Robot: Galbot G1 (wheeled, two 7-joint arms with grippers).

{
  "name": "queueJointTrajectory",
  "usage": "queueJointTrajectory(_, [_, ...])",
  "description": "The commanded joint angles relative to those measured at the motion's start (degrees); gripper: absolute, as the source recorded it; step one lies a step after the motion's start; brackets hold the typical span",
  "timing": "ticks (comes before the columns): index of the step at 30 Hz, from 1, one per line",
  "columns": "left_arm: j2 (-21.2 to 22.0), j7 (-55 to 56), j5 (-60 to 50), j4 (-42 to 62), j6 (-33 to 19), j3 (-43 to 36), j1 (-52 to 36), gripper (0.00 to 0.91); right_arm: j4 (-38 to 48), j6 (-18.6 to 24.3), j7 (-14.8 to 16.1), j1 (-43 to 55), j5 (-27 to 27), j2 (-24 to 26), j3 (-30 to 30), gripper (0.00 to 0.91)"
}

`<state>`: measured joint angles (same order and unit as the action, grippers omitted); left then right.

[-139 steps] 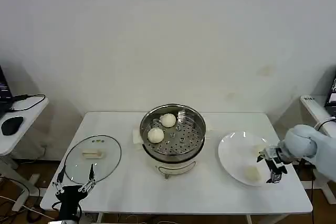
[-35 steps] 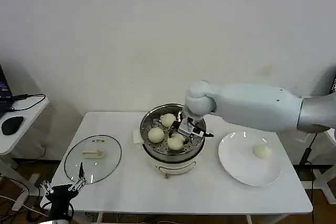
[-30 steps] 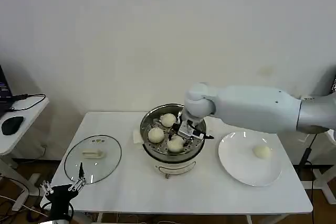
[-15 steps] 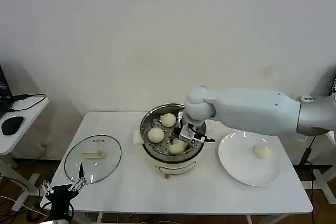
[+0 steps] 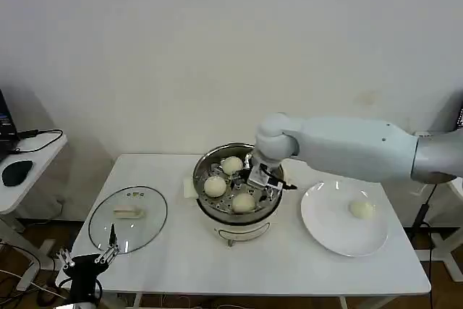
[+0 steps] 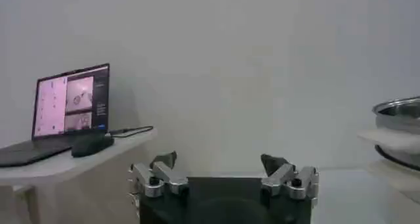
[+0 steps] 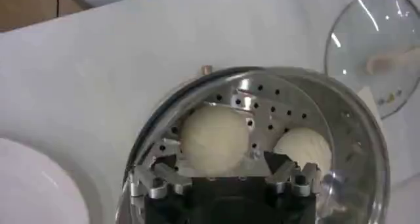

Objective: Take steamed baozi put them in steamer then cover it.

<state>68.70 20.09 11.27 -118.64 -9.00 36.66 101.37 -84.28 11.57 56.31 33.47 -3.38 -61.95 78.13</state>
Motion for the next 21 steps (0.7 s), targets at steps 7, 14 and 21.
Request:
queueJointTrajectory(7, [-0.61,-0.07,0.0,-0.05,0.06,-0.28,-0.19,0.907,6.4,-1.28,-0.14,1.76,-0.82,2.05,-5.75,0.907])
queueJointTrajectory(14, [-2.36,-0.11,0.76,0.34,0.22,-0.67,-1.14,0.907,7.85,-5.5,1.81,4.54,0.32,11.33,-7.01,0.907])
queueJointTrajectory(21, [-3.84,-0.42,1.49,1.52,0.16,-1.88,-2.49,0.907,5.38,-11.26,2.59,4.64,0.81,27.21,-2.84,0.907])
